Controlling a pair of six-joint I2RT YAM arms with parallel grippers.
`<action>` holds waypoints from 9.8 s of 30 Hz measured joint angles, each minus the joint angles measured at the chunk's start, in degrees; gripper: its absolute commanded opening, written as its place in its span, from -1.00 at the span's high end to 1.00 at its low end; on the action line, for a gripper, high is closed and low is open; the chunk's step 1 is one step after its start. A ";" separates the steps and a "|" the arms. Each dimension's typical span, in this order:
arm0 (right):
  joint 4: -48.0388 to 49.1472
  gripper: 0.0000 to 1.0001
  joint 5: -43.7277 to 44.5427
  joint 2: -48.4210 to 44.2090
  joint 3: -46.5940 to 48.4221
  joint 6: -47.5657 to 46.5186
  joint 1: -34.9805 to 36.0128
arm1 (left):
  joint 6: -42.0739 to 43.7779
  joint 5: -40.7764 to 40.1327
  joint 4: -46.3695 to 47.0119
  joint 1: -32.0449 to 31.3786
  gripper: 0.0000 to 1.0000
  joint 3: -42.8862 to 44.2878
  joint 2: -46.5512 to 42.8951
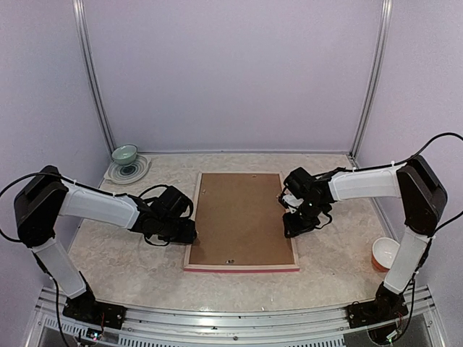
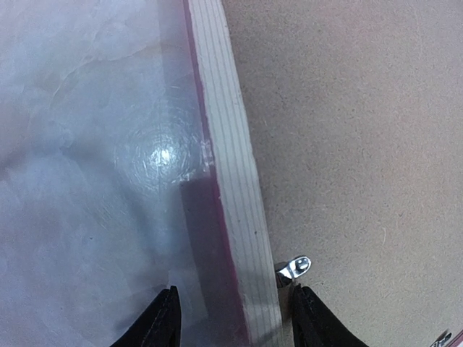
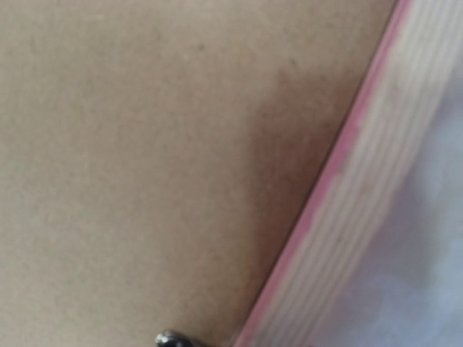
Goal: Put the photo into the frame
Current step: Press the fastener onto the backboard.
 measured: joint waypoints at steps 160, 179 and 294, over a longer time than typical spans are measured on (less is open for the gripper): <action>4.61 -0.60 -1.36 12.37 18.88 2.64 -11.52 | 9.25 4.26 4.63 16.22 -0.29 33.14 27.04; 4.61 -0.60 -1.66 12.37 18.80 2.64 -11.52 | 8.72 3.39 9.42 16.22 -0.33 29.18 24.57; 5.01 -0.61 -3.02 12.37 18.80 2.64 -11.52 | 5.92 2.82 4.55 15.12 0.58 31.89 25.97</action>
